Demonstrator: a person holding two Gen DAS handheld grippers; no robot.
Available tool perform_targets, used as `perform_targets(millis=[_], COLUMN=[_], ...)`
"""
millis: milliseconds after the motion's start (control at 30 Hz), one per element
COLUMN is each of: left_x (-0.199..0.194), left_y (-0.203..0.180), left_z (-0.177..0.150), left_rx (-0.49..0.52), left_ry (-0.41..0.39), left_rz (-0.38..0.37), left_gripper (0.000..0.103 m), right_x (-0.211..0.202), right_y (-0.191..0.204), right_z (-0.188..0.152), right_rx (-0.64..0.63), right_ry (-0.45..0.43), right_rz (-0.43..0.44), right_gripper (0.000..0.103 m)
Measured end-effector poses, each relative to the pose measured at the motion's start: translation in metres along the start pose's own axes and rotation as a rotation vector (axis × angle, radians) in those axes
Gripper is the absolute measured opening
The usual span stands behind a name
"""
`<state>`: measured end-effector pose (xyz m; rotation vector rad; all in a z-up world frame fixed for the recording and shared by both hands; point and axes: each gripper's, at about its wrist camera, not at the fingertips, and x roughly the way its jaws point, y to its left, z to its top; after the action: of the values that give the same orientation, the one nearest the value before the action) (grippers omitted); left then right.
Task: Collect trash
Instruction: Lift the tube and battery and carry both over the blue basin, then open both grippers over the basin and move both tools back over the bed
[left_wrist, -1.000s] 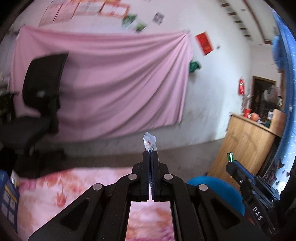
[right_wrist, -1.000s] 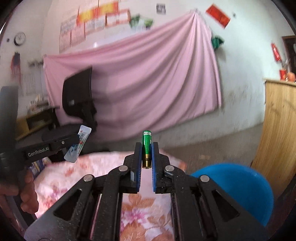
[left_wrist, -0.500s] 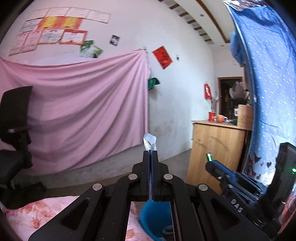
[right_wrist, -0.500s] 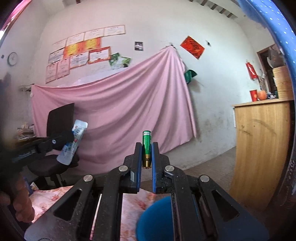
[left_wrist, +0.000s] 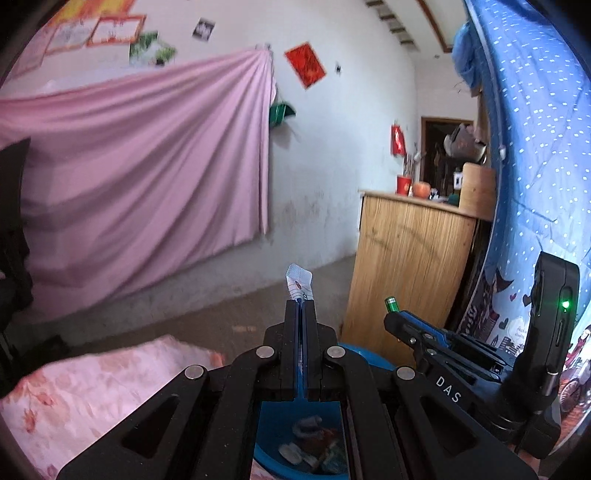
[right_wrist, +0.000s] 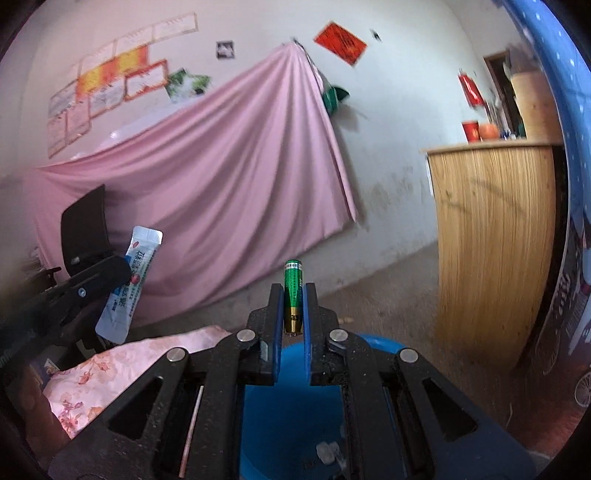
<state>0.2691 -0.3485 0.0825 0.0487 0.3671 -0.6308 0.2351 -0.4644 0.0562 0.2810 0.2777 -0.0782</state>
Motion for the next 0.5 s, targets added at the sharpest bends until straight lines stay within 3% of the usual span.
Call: perform_targets(millis=[233,500], left_x=[0.038,0.038], left_y=[0.013,0.03], left_z=[-0.003,-0.01], left_rx=[-0.122,-0.17], left_ry=[0.193,0.253], left_rz=[-0.028,0.001], left_gripper=[0.0,0.001], right_x=[0.018,0.026], right_y=[-0.013,-0.017], right_z=[-0.011,-0.02], right_rx=[0.04,0.058], right_ry=[0.125,0.192], right_rz=[-0.026,-0.04], right_gripper=[0.039,0.041])
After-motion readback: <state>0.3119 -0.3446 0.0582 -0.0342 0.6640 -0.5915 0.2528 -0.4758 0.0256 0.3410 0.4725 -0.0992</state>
